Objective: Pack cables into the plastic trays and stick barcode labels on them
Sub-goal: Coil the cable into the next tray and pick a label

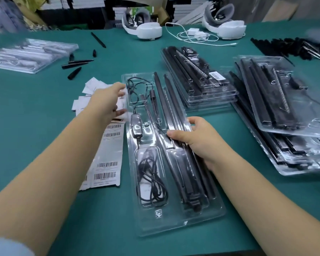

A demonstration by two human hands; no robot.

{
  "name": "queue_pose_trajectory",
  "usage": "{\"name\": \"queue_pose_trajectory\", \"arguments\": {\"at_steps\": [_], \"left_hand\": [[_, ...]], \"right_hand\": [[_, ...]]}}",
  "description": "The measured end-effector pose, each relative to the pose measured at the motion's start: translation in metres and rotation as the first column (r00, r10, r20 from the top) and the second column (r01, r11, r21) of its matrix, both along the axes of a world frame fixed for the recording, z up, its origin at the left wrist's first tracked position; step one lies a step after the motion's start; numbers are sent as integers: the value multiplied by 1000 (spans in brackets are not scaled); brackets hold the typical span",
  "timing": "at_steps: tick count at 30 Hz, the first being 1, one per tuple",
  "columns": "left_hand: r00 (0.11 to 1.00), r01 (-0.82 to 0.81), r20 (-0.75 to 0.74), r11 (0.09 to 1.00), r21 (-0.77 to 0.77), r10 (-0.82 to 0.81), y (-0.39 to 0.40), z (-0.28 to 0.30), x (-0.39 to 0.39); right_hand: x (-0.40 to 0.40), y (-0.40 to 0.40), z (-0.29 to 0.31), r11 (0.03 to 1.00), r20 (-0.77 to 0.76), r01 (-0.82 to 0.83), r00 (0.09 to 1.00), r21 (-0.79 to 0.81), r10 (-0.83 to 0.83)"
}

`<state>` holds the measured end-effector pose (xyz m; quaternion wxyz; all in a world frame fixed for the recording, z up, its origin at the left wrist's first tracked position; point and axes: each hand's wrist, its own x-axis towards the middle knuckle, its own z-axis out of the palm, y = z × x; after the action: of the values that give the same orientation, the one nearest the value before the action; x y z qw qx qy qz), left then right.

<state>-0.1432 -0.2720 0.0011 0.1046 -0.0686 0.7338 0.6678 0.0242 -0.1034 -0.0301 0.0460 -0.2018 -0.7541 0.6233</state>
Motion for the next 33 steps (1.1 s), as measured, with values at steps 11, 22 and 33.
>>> {"name": "queue_pose_trajectory", "arguments": {"at_steps": [11, 22, 33], "left_hand": [[979, 89, 181, 995, 39, -94, 30, 6, -50], [999, 37, 9, 999, -19, -37, 46, 5, -53], [921, -21, -176, 408, -913, -348, -39, 23, -3]], "right_hand": [[3, 1, -1, 999, 27, -39, 999, 28, 38], [-1, 2, 2, 999, 55, 11, 998, -45, -9], [-2, -4, 0, 998, 32, 33, 999, 63, -35]]}}
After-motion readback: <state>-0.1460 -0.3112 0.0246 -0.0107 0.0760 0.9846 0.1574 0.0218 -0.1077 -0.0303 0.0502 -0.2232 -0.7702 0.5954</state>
